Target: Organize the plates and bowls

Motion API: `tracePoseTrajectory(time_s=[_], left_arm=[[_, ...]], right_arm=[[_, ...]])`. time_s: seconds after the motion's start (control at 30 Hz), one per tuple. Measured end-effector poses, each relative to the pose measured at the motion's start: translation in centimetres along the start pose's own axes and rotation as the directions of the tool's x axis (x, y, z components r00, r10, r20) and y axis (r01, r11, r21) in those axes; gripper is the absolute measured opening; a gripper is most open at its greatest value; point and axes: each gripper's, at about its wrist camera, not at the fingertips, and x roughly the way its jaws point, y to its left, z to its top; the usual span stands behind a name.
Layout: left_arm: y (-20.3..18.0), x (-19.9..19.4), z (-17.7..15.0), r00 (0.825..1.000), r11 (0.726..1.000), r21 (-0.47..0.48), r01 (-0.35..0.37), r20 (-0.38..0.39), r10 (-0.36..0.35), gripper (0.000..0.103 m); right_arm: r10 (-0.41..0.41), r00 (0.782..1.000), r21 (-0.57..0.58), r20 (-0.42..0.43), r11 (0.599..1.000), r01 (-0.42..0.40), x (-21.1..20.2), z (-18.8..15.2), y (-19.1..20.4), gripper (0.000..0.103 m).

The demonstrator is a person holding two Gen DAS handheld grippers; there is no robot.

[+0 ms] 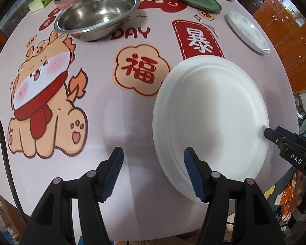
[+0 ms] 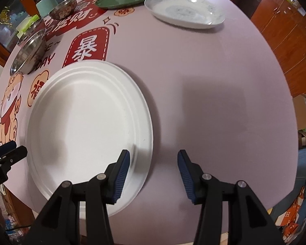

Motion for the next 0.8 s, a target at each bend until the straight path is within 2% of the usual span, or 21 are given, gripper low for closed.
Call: tracePoseTrajectory(time_s=[0.1, 0.23, 0.3, 0.4, 0.63, 0.8], left_arm=[[0.4, -0.9, 0.8, 1.0, 1.0, 0.008, 0.002, 0.014, -0.002, 0.06], [0.8, -3.2, 1.5, 0.997, 1.0, 0.031, 0.004, 0.073, -0.007, 0.062], [1.0, -4.4, 1.8, 0.995, 0.999, 0.046, 0.002, 0.1, -0.006, 0.069], [1.2, -6.1, 2.4, 0.99, 0.997, 0.078, 0.0, 0.138, -0.011, 0.069], [1.5, -9.2, 3.3, 0.978, 0.99, 0.14, 0.012, 0.203, -0.041, 0.07], [1.8, -11.1, 3.1, 0.961, 0.98, 0.197, -0.008, 0.272, -0.047, 0.07]], right_arm=[[0.007, 1.0, 0.02, 0.012, 1.0, -0.007, -1.1, 0.3, 0.1, 0.049], [0.027, 0.998, 0.029, 0.056, 0.999, -0.029, -2.8, 0.5, 0.7, 0.049], [0.0, 0.996, 0.035, 0.086, 0.999, -0.003, -3.7, 0.8, 1.8, 0.049], [-0.011, 0.993, 0.044, 0.119, 0.999, 0.006, -4.9, 1.1, 3.1, 0.055], [0.036, 0.987, 0.059, 0.156, 0.997, -0.046, -7.0, 1.1, 5.6, 0.055], [0.052, 0.973, 0.078, 0.224, 0.994, -0.071, -8.8, 0.7, 7.0, 0.055]])
